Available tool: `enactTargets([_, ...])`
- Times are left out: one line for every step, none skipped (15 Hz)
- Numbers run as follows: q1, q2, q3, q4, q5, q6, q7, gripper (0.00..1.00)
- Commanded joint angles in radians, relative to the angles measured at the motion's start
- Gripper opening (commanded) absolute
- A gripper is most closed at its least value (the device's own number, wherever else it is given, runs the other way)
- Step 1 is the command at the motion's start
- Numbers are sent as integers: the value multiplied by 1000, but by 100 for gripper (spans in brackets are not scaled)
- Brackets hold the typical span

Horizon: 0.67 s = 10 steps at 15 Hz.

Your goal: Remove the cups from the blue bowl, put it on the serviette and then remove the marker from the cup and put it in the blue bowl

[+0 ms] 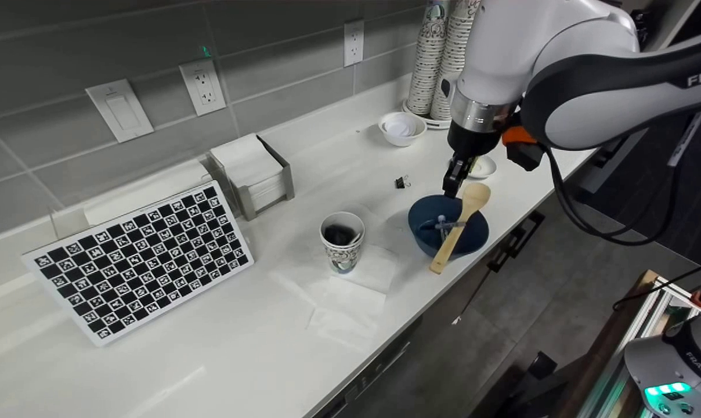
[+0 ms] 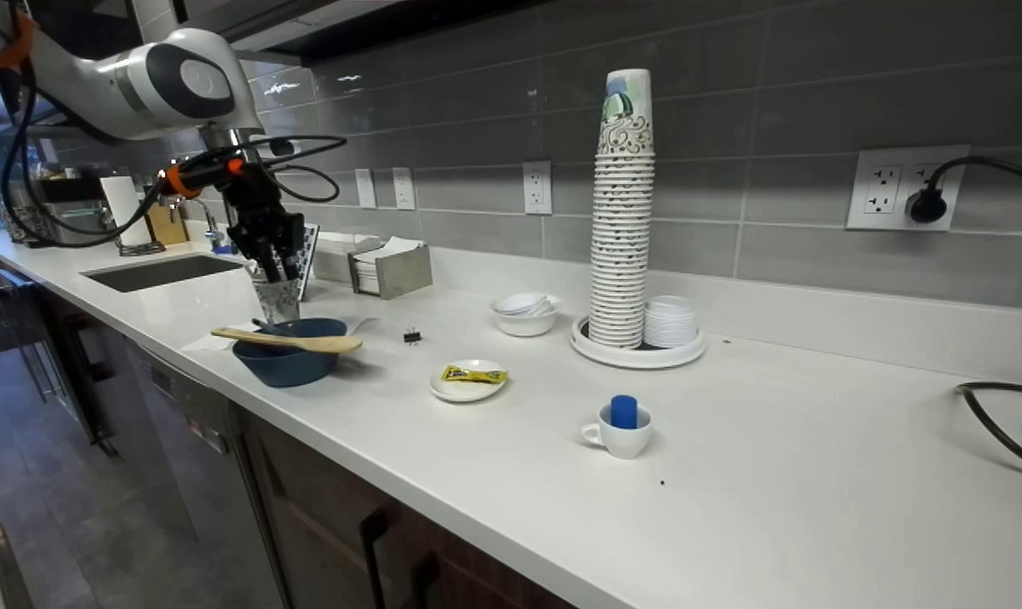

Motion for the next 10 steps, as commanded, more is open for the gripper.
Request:
enactTargets([-3, -2, 6, 23, -16, 17, 54, 71])
enactTargets([-4, -10, 6, 21, -15, 30, 69, 79])
enactTargets([-4, -22, 7, 17, -17, 42, 85, 85])
enactTargets([-4, -31, 7, 15, -14, 53, 98, 92])
enactTargets([-4, -46, 8, 9, -7, 63, 114, 99])
enactTargets([-4, -58, 9, 4, -1, 72, 129, 100])
enactTargets([-2, -74, 9, -3, 11, 89, 137, 100])
enactTargets([7, -91, 6, -17, 47, 127, 103, 100])
enactTargets([-4, -44, 9, 16, 13, 80, 105, 100])
enactTargets([-2, -55, 10, 13, 22, 97, 105, 100])
